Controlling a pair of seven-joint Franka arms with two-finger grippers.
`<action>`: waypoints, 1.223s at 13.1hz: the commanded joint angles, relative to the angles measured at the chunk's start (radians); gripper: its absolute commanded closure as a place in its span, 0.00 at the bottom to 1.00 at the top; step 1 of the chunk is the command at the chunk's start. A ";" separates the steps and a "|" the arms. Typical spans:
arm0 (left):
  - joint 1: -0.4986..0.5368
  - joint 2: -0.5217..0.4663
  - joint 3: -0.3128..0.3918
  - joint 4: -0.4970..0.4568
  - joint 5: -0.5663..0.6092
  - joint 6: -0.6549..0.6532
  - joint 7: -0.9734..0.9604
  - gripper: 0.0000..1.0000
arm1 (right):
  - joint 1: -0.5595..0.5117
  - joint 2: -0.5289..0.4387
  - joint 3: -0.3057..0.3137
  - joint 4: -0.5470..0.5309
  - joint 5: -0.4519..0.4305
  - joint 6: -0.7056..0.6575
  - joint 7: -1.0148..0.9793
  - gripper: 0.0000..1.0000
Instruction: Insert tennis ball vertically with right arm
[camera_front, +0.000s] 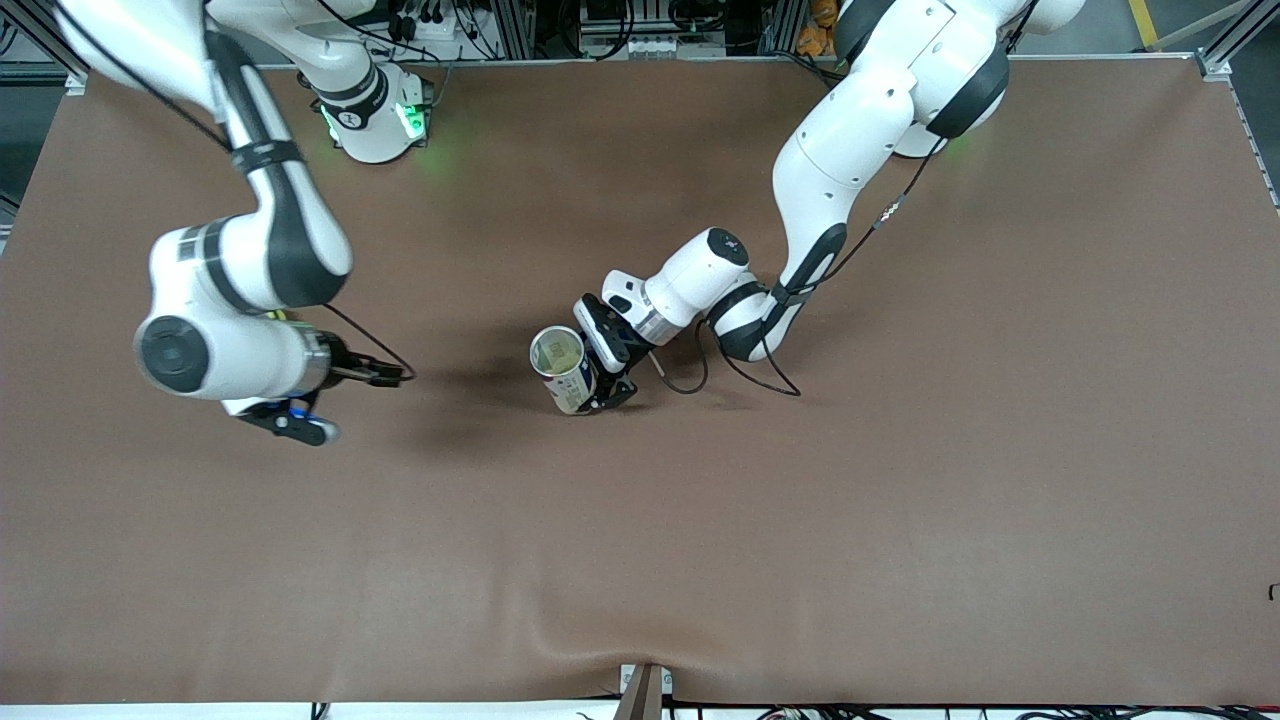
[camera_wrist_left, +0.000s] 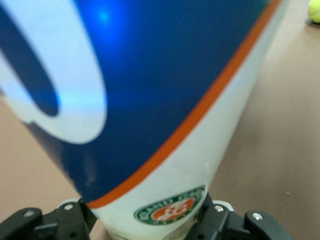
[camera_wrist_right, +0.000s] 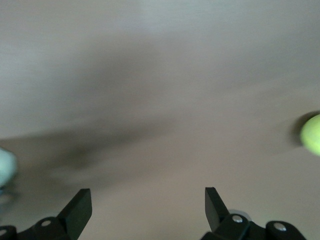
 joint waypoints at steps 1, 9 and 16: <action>0.001 0.003 0.003 -0.003 0.010 0.005 -0.006 0.24 | -0.133 -0.035 0.023 -0.092 -0.010 0.020 -0.157 0.00; 0.001 0.003 0.006 -0.003 0.012 0.005 -0.003 0.24 | -0.432 -0.023 0.021 -0.279 -0.101 0.131 -0.531 0.00; 0.002 0.003 0.009 -0.003 0.013 0.005 0.002 0.24 | -0.454 0.005 0.023 -0.378 -0.101 0.212 -0.550 0.00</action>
